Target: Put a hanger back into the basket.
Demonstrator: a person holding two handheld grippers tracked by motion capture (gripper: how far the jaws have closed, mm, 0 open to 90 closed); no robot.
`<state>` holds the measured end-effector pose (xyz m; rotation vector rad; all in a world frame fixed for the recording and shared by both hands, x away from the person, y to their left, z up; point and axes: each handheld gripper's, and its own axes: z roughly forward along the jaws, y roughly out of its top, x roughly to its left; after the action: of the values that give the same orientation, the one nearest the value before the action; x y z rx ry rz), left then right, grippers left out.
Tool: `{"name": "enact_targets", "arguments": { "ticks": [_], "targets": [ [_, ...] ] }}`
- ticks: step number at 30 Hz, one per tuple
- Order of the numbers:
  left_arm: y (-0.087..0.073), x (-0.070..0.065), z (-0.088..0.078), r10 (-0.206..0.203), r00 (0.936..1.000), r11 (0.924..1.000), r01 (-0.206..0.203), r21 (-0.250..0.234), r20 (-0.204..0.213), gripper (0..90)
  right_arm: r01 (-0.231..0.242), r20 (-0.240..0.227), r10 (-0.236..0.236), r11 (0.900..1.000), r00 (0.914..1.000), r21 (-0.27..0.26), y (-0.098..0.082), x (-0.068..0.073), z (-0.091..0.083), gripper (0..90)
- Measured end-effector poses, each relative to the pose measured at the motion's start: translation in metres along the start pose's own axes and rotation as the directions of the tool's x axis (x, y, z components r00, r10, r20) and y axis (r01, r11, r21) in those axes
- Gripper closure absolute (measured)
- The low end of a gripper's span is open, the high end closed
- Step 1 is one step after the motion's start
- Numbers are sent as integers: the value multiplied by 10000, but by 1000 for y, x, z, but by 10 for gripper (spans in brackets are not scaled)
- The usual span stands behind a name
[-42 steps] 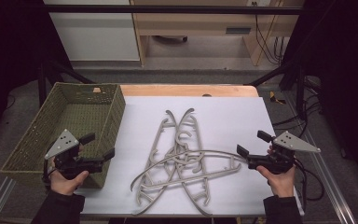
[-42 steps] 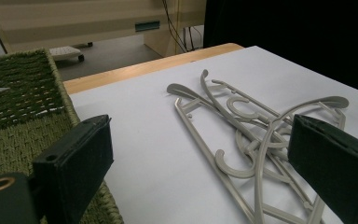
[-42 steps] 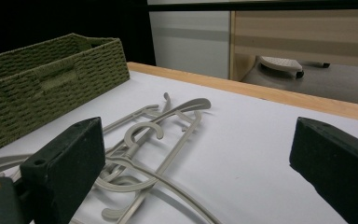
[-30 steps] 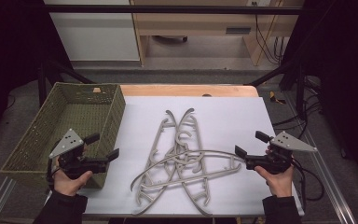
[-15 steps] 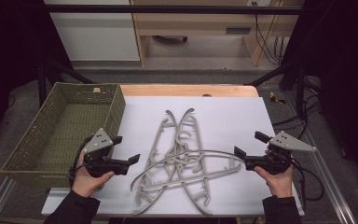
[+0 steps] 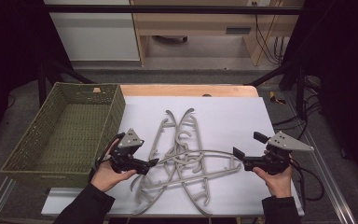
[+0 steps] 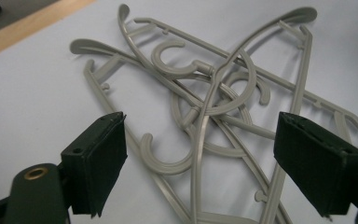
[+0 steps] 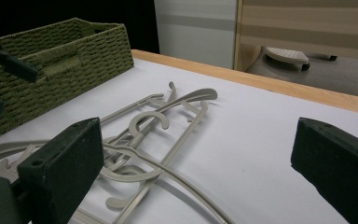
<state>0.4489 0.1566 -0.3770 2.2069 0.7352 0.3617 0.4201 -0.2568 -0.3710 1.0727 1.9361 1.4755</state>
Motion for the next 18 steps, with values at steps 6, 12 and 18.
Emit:
{"name": "enact_targets", "arguments": {
  "ticks": [6, 12, 18],
  "targets": [
    [1, -5, 26, 381, 9990, 9947, -402, 944, 233, 246, 12, -18, -12, 10000, 10000, 41, 0, 0, 0, 27],
    [-1, -5, 48, 721, 9970, 9771, -760, 1986, 267, 362, 7, -54, -7, 10000, 10000, 67, 0, 0, 0, 28],
    [-3, -1, 64, 942, 9949, 9596, -1003, 2629, 357, 497, 11, -70, -10, 10000, 10000, 81, 0, 0, 1, 28]
  ]
}}
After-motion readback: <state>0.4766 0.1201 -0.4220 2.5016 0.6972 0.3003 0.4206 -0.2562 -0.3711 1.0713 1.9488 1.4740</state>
